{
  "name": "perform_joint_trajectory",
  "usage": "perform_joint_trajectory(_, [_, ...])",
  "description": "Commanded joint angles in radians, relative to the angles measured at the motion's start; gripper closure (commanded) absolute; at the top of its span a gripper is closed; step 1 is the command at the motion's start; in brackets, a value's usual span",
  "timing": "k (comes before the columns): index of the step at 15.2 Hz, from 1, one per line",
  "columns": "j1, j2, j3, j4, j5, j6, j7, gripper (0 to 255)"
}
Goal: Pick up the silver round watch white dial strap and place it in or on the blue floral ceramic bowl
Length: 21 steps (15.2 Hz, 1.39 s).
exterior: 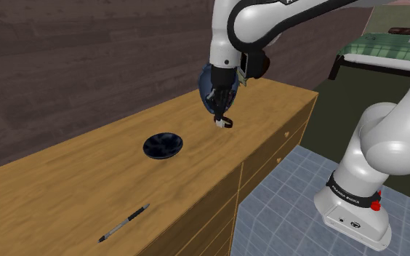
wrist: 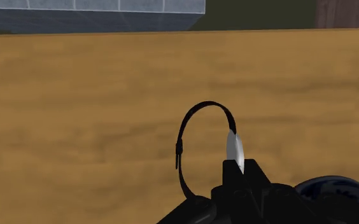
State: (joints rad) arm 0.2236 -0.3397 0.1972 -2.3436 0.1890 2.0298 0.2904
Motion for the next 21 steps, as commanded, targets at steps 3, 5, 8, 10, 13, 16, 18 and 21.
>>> perform_joint_trajectory(3, [0.006,0.138,0.036,0.153,-0.023,-0.010,0.061,255])
perform_joint_trajectory(5, [0.011,0.210,0.054,0.237,-0.041,-0.019,0.095,255])
perform_joint_trajectory(8, [0.023,0.322,0.077,0.372,-0.073,-0.041,0.147,255])
perform_joint_trajectory(10, [0.035,0.398,0.089,0.470,-0.099,-0.061,0.182,255])
perform_joint_trajectory(13, [0.059,0.518,0.102,0.630,-0.140,-0.103,0.232,255])
perform_joint_trajectory(16, [0.093,0.643,0.108,0.808,-0.181,-0.158,0.276,255])
perform_joint_trajectory(18, [0.093,0.645,0.106,0.784,-0.181,-0.132,0.274,255])
perform_joint_trajectory(21, [0.093,0.650,0.105,0.750,-0.182,-0.094,0.272,255])
